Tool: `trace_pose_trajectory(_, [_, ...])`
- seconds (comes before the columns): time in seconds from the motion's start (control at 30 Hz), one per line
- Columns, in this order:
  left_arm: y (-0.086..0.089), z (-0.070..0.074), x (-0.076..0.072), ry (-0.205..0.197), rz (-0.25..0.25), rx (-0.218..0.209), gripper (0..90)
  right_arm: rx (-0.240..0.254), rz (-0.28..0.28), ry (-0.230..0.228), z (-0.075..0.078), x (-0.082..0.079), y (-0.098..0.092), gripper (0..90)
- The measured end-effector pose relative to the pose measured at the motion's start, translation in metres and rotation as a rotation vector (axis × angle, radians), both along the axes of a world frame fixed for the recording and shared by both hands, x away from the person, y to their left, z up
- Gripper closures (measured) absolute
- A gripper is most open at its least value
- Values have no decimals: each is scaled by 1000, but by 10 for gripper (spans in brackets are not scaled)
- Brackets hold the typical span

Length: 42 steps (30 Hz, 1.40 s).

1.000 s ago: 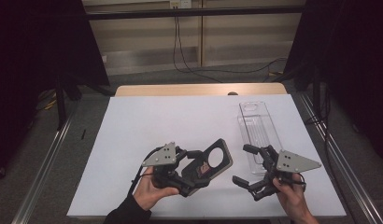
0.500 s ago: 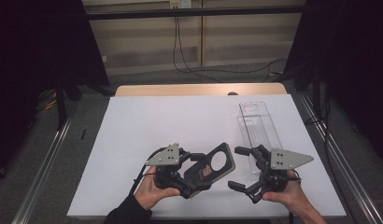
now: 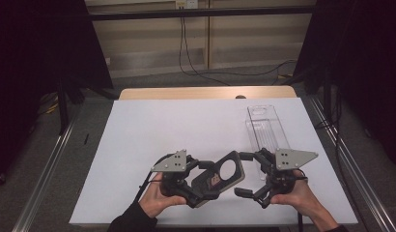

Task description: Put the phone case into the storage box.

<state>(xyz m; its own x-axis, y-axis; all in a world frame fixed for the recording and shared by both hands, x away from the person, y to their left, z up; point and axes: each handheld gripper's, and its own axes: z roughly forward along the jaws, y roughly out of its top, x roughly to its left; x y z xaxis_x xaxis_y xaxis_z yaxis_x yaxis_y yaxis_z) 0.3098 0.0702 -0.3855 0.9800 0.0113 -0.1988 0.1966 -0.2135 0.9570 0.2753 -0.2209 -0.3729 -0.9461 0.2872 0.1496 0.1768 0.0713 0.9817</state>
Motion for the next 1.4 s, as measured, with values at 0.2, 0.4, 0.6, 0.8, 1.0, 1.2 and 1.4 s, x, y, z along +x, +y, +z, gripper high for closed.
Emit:
trace_pose_trajectory(0.2, [-1, 0, -1, -1, -9, 2, 122, -24, 33, 17, 0, 4, 1, 9])
trace_pose_trajectory(0.4, [-1, 1, -1, 3, -13, 1, 123, -44, 72, 24, 3, 9, 4, 22])
trace_pose_trajectory(0.6, [-2, 0, -2, 1, -25, 7, 122, -42, 97, 29, 6, 15, 9, 20])
trace_pose_trajectory(0.8, [-2, -1, -1, 4, -31, 7, 122, -41, 122, 23, 6, 17, 13, 40])
trace_pose_trajectory(1.0, [-3, -1, -2, 5, -44, 13, 122, -44, 146, 17, 7, 16, 14, 64])
trace_pose_trajectory(1.2, [-3, -2, -2, 12, -55, 13, 122, -55, 162, 20, 7, 17, 16, 64])
trace_pose_trajectory(1.4, [-3, -3, -2, 14, -68, 17, 122, -58, 187, 11, 7, 16, 17, 88])
